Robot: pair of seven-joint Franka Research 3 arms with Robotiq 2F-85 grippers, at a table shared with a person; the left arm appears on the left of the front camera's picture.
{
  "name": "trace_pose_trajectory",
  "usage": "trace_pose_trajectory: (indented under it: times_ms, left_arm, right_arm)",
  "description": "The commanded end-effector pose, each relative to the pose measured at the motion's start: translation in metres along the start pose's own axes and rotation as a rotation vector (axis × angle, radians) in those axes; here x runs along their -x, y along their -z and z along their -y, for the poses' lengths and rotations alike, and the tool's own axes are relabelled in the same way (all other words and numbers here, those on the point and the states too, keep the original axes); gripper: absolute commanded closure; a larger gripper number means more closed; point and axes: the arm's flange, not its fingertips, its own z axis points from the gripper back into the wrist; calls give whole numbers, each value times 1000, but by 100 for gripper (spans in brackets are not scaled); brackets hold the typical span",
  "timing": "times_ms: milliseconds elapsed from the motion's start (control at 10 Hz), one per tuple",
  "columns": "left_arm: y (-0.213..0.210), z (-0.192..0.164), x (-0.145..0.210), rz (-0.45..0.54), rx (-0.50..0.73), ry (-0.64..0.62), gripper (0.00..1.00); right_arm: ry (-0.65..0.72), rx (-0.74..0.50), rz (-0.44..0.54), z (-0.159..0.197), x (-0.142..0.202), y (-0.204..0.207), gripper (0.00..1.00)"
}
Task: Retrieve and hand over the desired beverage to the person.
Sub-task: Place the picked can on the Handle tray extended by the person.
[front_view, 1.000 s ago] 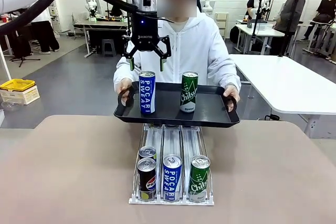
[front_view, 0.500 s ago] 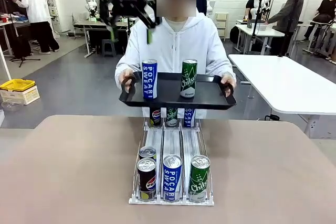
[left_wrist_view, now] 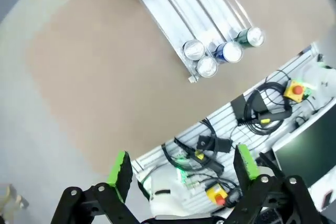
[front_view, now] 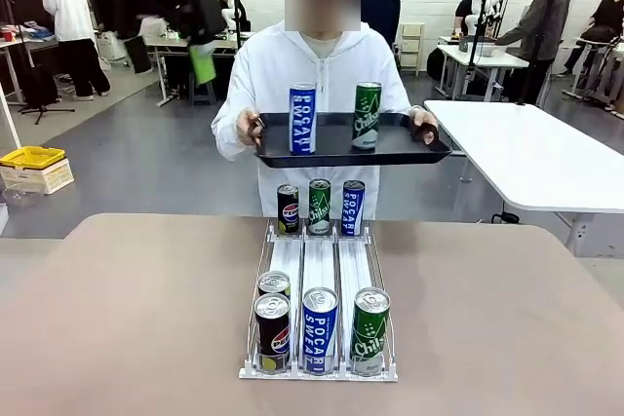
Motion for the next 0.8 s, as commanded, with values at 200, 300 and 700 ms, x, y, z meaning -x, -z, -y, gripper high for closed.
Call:
trace_pose_trajectory:
  times_ms: [200,300,700]
  left_arm:
    - [13,-25,31,90,58,10,0]
    - [19,-35,16,50,118,-50,0]
    - [4,-19,37,83,9,21,0]
  right_arm:
    - [-13,-24,7,1,-2,0,0]
    - [-13,-24,7,1,-2,0,0]
    - [-13,-24,7,1,-2,0,0]
